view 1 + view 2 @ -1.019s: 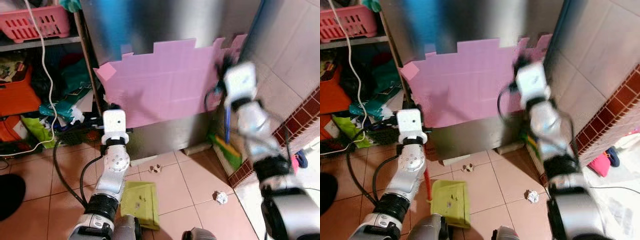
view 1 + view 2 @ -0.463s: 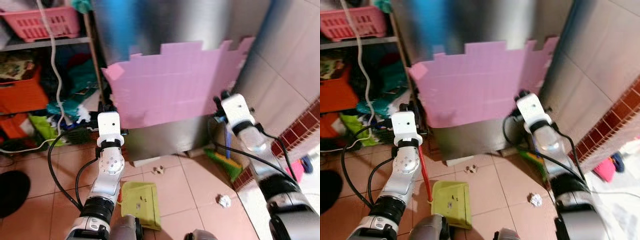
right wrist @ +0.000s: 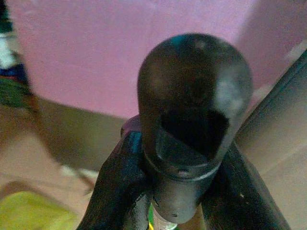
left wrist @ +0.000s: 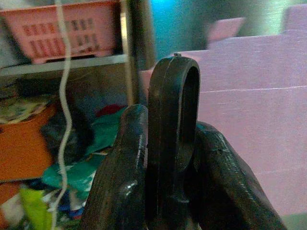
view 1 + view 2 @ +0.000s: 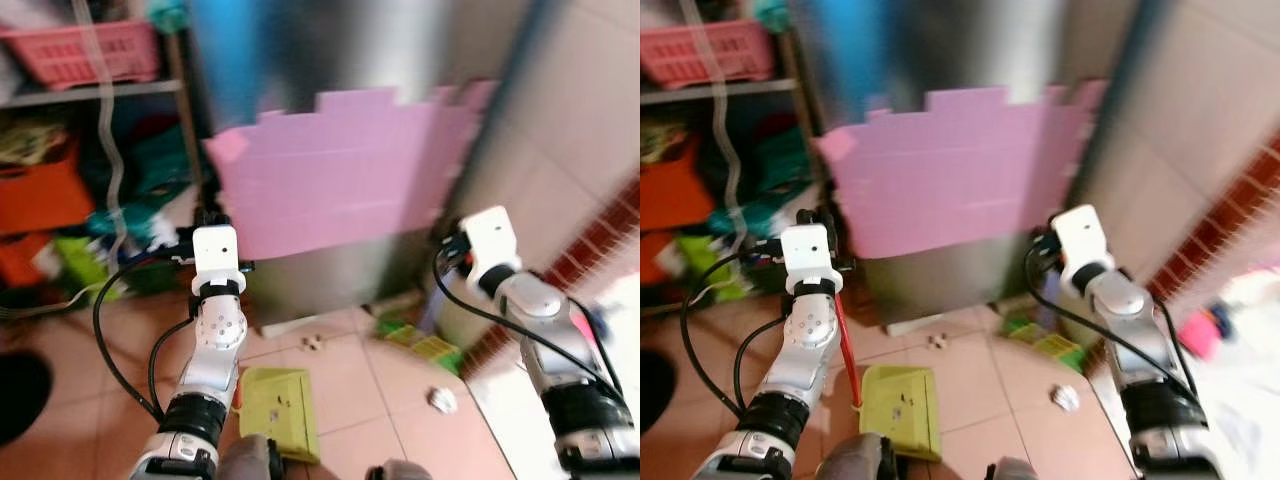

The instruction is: Sweep floor

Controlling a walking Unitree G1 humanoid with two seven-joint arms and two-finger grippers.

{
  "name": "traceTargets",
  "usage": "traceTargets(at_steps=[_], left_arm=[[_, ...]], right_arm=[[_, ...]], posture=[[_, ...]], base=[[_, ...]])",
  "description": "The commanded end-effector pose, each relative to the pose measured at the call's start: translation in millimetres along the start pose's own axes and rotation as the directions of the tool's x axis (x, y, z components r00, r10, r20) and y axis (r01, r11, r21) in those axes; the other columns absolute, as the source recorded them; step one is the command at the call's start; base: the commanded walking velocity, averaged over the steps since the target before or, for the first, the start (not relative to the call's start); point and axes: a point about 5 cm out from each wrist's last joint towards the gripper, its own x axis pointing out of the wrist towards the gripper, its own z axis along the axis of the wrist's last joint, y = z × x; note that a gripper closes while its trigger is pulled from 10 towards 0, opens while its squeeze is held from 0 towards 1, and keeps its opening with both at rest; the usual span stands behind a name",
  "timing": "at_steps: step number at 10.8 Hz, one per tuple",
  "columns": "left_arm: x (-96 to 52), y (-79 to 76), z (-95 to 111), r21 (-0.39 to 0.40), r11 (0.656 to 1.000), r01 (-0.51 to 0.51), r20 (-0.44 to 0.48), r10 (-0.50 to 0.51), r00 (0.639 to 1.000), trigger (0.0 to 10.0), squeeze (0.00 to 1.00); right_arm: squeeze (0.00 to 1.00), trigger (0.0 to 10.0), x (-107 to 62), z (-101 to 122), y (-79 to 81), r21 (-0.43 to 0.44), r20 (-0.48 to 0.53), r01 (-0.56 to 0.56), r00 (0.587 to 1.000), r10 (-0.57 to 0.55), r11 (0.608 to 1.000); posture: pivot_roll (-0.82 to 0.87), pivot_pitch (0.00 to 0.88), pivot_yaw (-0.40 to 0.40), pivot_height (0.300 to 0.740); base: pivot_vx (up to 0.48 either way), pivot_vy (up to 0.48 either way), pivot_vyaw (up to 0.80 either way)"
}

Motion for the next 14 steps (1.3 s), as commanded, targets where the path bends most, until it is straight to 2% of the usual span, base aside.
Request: traceTargets(at_steps=[1,2,3,5,6,7,8,9,10,11,13,14], left_arm=[[-0.2,-4.7,-3,0.008,1.0,0.017,-0.025,-0.017,1.0,10.0,0.0],[0.0,-5.0,-4,0.009,1.0,0.015,-0.028,-0.015,1.0,10.0,0.0],[0.0,-5.9,-3,0.01,1.0,0.017,-0.027,-0.016,1.0,10.0,0.0],[0.1,-6.7,-3,0.013,1.0,0.016,-0.028,-0.015,1.0,10.0,0.0],[0.6,-6.7,-4,0.017,1.0,0.013,-0.029,-0.012,1.0,10.0,0.0],[1.3,-6.7,-4,0.018,1.0,0.012,-0.029,-0.012,1.0,10.0,0.0],[2.0,-6.7,-3,0.015,1.0,0.013,-0.028,-0.012,1.0,10.0,0.0],[2.2,-6.5,-3,0.015,1.0,0.014,-0.027,-0.014,1.0,10.0,0.0],[1.1,-6.4,-4,0.014,1.0,0.017,-0.03,-0.017,0.999,10.0,0.0],[0.1,-7.0,-4,0.012,1.0,0.02,-0.03,-0.02,0.999,10.0,0.0],[-3.0,-5.8,-7,0.008,1.0,0.028,-0.04,-0.028,0.999,10.0,0.0],[-3.5,-4.9,-8,0.011,1.0,0.029,-0.047,-0.029,0.998,10.0,0.0]], right_arm=[[0.0,10.0,1.4,14,3.0,0.003,0.03,-0.023,0.999,0.023,1.0],[0.0,10.0,3.1,24,3.3,0.011,0.074,-0.012,0.997,0.011,1.0],[0.0,10.0,5.1,40,3.8,-0.001,0.169,0.02,0.985,-0.019,1.0],[0.0,10.0,4.0,62,2.6,0.022,0.286,0.059,0.956,-0.062,0.998],[0.0,10.0,1.7,75,-0.8,-0.013,0.353,0.093,0.932,-0.082,0.996],[0.0,10.0,0.6,80,-5.3,0.01,0.387,0.118,0.915,-0.113,0.993],[0.0,10.0,-2.0,90,-10.3,0.024,0.445,0.151,0.883,-0.145,0.988],[0.0,10.0,-7.0,108,-18.1,-0.006,0.535,0.226,0.824,-0.188,0.974],[0.0,10.0,-8.7,120,-28.1,-0.087,0.571,0.337,0.788,-0.23,0.938],[0.0,10.0,-5.0,114,-40.2,-0.127,0.516,0.402,0.807,-0.285,0.907],[0.0,10.0,-2.9,90,-61.0,-0.209,0.381,0.439,0.86,-0.341,0.874],[0.0,10.0,-1.9,77,-63.1,-0.244,0.31,0.394,0.898,-0.314,0.886]], posture=[[-0.12,0.0,0.008,0.74],[-0.12,0.0,0.008,0.74],[-0.12,0.0,0.008,0.74],[-0.12,0.0,0.007,0.74],[-0.12,0.0,0.007,0.74],[-0.12,0.0,0.008,0.74],[-0.12,0.0,0.007,0.74],[-0.12,0.0,0.008,0.74],[-0.12,0.0,0.008,0.74],[-0.12,0.0,0.009,0.74],[-0.12,0.0,0.006,0.74],[-0.12,0.0,0.006,0.74]], base=[[0.0,0.0,0.0],[0.0,0.0,0.0],[0.0,0.0,0.0],[0.0,0.0,0.0],[0.0,0.0,0.0],[0.0,0.0,0.0],[0.0,0.0,0.0],[0.0,0.0,0.0],[0.0,0.0,0.0],[0.0,0.0,0.0],[0.0,0.0,0.0],[0.0,0.0,0.0]])
